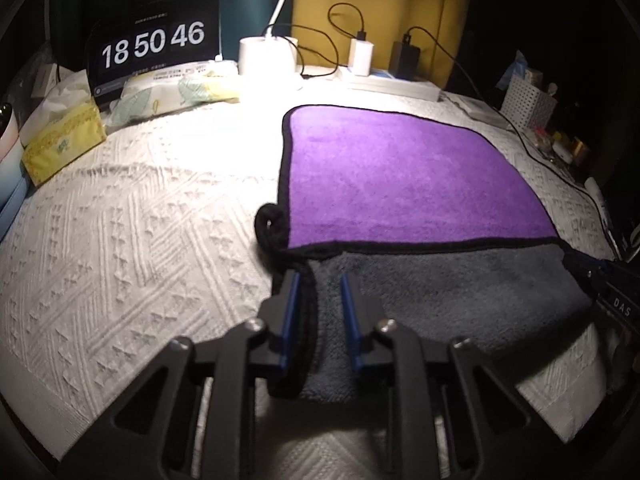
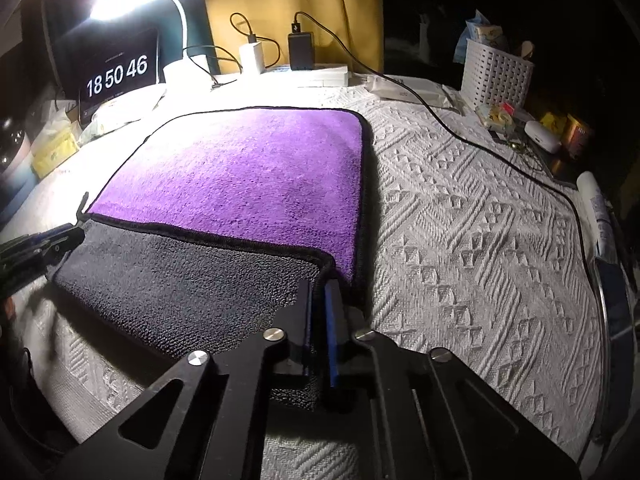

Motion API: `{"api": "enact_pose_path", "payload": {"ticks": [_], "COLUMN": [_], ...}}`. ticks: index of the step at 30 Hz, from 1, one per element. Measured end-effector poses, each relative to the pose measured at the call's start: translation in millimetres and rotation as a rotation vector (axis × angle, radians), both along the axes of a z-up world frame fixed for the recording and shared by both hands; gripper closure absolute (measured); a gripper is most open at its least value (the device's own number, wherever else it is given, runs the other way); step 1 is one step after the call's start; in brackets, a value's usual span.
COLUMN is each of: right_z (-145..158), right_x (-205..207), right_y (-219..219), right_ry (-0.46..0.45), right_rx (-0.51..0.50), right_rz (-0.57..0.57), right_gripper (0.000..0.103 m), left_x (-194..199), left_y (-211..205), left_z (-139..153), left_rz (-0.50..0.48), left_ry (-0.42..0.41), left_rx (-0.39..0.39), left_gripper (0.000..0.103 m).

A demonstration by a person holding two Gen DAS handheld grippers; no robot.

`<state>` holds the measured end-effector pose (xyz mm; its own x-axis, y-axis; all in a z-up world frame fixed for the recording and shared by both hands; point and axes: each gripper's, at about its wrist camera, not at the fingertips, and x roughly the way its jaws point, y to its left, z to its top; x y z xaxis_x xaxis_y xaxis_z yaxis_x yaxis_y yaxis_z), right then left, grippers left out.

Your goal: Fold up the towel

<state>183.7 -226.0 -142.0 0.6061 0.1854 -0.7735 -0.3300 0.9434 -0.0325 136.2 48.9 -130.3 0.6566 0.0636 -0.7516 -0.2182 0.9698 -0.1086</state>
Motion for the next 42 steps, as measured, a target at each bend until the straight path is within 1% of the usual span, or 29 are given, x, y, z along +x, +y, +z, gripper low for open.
{"api": "enact_pose_path", "payload": {"ticks": [2,4,11,18,30,37,42], "right_z": [2.2,8.1,33.2,52.3,63.4,67.2,70.0], "right_x": [-1.3,-3.6,-12.2,-5.3,22.8,36.2,44.4], "right_y": [0.9,1.0,4.9,4.7,3.7,2.9,3.0], "right_ry": [-0.014,-0.036,-0.128,-0.199,-0.246,-0.256,-0.262], "right_rx": [-0.001,0.002,0.012,0.042,0.076,0.092,0.095], "right_rz": [0.005,0.009,0.04,0.056,0.058,0.053,0.049], "right_gripper": [0.098,0.098,0.098,0.099,0.099,0.099,0.099], "left_x": [0.1,0.1,-1.8,4.4,26.5,38.1,49.5], "left_y": [-4.8,-7.7,-13.2,-16.5,-11.0,-9.0,-8.8], "left_z": [1.3,4.0,28.8,47.9,58.4,65.8,69.3], "left_rz": [-0.009,-0.01,-0.006,0.01,0.049,0.058,0.047], "left_ry": [0.003,0.001,-0.056,-0.106,-0.137,-0.155,-0.164], "left_rx": [0.022,0.032,0.068,0.12,0.15,0.167,0.182], "left_gripper": [0.093,0.094,0.095,0.095,0.095,0.095,0.095]}}
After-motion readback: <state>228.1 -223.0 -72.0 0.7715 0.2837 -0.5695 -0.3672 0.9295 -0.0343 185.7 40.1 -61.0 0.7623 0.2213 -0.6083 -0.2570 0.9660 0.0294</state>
